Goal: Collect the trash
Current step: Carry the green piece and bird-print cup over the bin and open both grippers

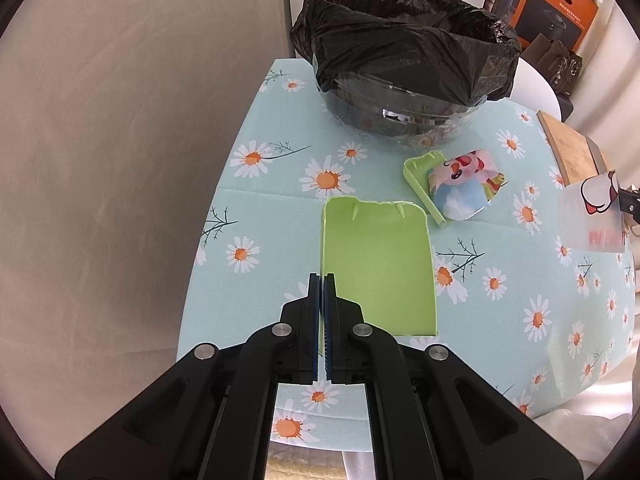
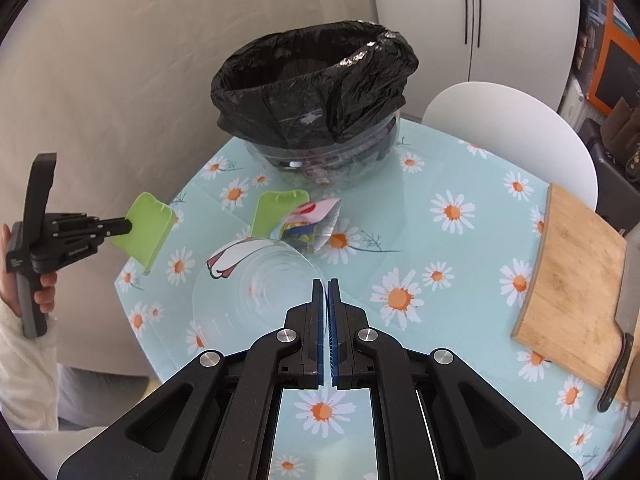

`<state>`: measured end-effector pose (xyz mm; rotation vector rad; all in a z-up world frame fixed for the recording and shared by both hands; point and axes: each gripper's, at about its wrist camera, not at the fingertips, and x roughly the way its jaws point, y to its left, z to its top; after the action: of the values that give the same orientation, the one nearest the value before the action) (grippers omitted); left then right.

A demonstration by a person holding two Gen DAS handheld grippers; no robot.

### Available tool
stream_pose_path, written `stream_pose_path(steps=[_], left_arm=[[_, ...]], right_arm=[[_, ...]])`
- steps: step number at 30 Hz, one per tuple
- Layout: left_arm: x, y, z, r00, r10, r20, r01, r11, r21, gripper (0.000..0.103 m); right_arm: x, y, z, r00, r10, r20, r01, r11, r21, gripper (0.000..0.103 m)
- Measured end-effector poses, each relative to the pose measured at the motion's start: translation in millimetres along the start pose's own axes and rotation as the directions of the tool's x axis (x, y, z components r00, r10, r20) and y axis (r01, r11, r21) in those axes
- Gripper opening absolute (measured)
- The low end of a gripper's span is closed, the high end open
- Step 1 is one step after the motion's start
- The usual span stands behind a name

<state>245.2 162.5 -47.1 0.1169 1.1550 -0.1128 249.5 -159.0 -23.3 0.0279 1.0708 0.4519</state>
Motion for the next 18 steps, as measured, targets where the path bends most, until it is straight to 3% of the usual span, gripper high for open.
stream_pose_path(steps=[18], left_arm=[[-57.8, -9.8, 44.9, 0.989, 0.031, 0.141, -0.044, 0.995, 0.091, 0.002]], right_arm=[[-46.5, 0.4, 41.9, 0.983, -0.107, 0.15, 0.114, 0.993, -0.037, 0.002]])
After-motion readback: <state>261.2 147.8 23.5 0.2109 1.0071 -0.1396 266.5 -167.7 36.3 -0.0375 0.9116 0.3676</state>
